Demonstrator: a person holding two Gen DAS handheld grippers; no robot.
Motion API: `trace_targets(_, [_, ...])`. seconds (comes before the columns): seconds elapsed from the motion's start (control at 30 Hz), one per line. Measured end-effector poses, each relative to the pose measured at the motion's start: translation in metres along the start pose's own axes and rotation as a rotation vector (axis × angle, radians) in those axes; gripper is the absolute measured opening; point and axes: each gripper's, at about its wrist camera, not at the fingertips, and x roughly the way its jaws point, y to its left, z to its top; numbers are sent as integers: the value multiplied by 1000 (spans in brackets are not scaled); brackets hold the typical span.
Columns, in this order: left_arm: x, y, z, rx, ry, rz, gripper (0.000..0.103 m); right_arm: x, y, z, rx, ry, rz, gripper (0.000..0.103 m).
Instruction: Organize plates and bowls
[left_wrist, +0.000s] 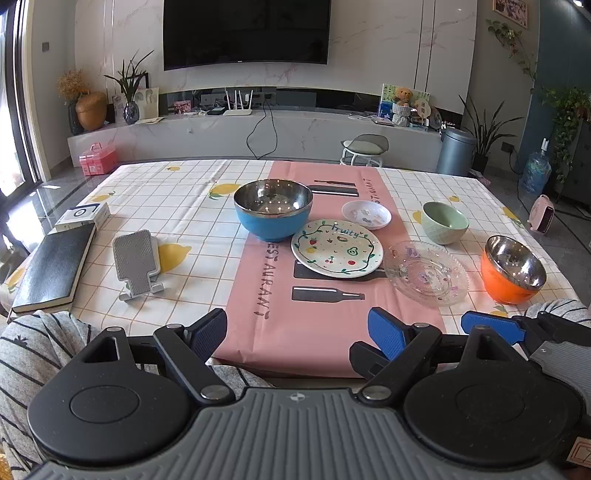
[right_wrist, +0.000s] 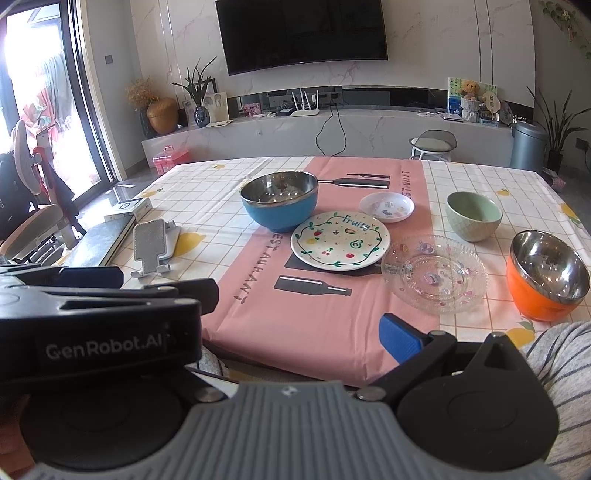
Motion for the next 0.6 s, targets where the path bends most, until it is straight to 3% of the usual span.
trace_targets(0.17, [1, -1, -1, 15, 0, -14, 80, 3, 1, -2, 6, 7, 17, 100])
trace_targets(0.27, [2, 0, -2, 18, -10, -1, 80, 5, 1, -2, 2, 6, 12, 100])
trace_targets(0.4, [-2, -1, -6, 50, -105, 75, 80, 11, -3, -4, 21, 21, 8, 100])
trace_targets(0.47, [-3, 3, -5, 46, -127, 62, 81, 15, -8, -5, 42, 33, 7, 100])
trace_targets(0.6, [-1, 13, 0, -2, -94, 30, 82, 20, -16, -5, 72, 42, 5, 100])
